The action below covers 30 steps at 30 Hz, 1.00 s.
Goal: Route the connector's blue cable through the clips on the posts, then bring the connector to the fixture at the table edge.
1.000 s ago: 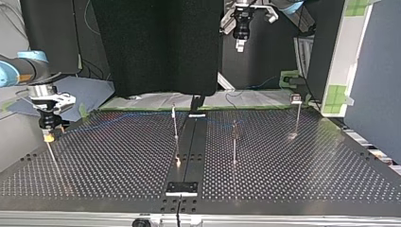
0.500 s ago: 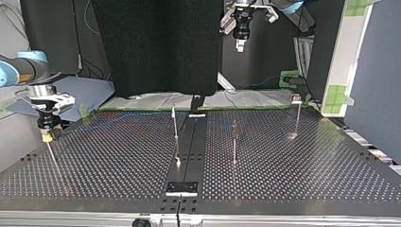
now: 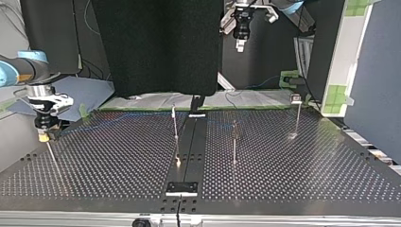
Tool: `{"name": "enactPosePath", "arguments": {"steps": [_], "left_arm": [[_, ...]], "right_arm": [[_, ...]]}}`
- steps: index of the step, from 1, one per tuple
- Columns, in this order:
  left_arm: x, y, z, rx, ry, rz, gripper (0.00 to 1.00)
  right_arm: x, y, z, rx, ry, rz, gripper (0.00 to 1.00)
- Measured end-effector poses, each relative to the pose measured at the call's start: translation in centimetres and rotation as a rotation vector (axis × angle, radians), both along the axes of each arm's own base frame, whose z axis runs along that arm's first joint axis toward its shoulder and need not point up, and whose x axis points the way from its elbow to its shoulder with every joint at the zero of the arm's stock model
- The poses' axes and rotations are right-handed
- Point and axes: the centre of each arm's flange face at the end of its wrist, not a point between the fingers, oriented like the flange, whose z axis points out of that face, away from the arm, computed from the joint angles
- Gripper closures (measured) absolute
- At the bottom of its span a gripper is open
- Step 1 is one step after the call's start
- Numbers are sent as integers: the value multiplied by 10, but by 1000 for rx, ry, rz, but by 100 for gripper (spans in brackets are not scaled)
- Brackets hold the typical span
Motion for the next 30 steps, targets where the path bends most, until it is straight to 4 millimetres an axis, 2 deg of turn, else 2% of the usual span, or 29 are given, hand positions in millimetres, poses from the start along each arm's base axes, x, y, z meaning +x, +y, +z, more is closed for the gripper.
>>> {"name": "enactPosePath", "arguments": {"steps": [30], "left_arm": [[2,1,0,2,1,5,0]], "right_arm": [[-12,0,-3,29,-6,-107,1]]}}
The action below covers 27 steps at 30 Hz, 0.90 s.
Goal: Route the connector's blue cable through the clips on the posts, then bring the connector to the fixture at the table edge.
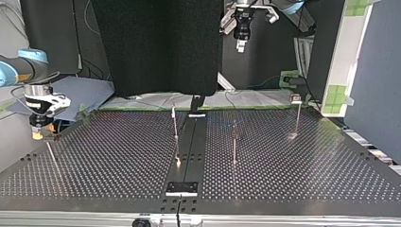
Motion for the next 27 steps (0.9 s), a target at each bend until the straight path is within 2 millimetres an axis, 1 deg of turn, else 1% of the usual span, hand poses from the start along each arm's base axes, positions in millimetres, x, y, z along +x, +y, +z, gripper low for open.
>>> {"name": "enactPosePath", "arguments": {"steps": [18,23,27], "left_arm": [[-1,0,-1,19,5,-1,0],[3,-2,1,16,-1,-7,0],[6,-6,3,10,-9,-16,0]], "right_arm": [[-1,0,-1,4,0,-10,1],[-2,1,-1,11,1,-11,1],[-7,3,-3,37,0,-38,1]]}}
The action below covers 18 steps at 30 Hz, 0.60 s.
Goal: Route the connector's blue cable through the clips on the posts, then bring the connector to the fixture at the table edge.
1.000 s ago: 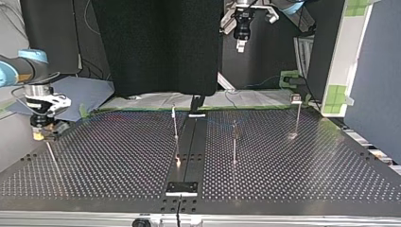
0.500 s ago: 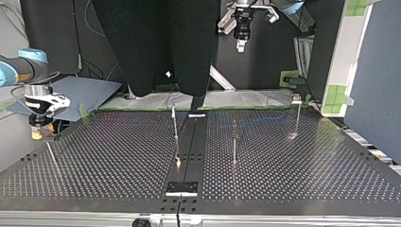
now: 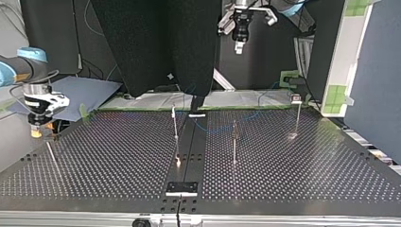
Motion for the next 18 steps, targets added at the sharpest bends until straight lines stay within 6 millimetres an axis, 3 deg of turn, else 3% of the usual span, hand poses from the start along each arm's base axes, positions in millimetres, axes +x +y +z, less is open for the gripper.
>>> {"name": "enactPosePath", "arguments": {"steps": [8,18], "left_arm": [[10,-5,5,-14,-20,8,0],[15,-8,8,-25,-33,12,0]], "right_arm": [[3,17,0,49,3,-54,1],[39,49,21,-24,22,-70,1]]}}
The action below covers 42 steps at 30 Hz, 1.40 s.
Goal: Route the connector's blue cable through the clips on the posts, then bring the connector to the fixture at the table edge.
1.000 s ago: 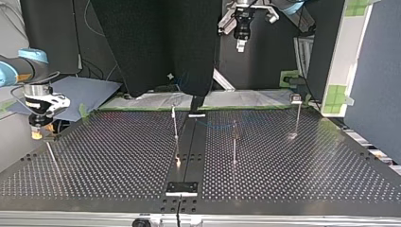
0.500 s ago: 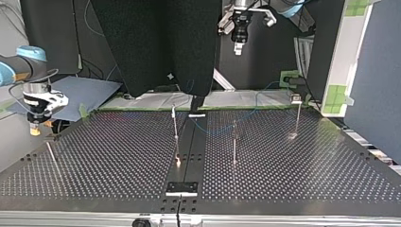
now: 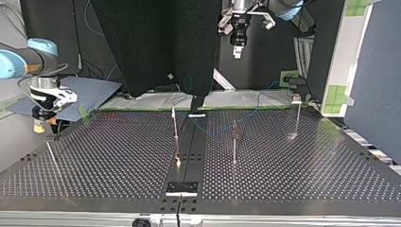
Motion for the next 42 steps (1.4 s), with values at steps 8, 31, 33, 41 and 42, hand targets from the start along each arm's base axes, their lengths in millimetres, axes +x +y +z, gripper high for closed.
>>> {"name": "enactPosePath", "arguments": {"steps": [8,31,33,41,42], "left_arm": [[-2,-2,0,-23,1,-6,0],[-2,-6,3,-115,-17,-10,0],[-3,-6,3,-116,-17,-10,0],[-3,-5,3,-118,-15,1,0],[-3,-5,3,-118,-15,2,0]], "right_arm": [[34,27,2,-49,59,-2,1],[132,54,-88,-17,151,-2,1],[141,57,-86,-22,157,-2,1],[173,76,-86,-21,170,-2,1],[177,79,-86,-19,170,-2,1]]}}
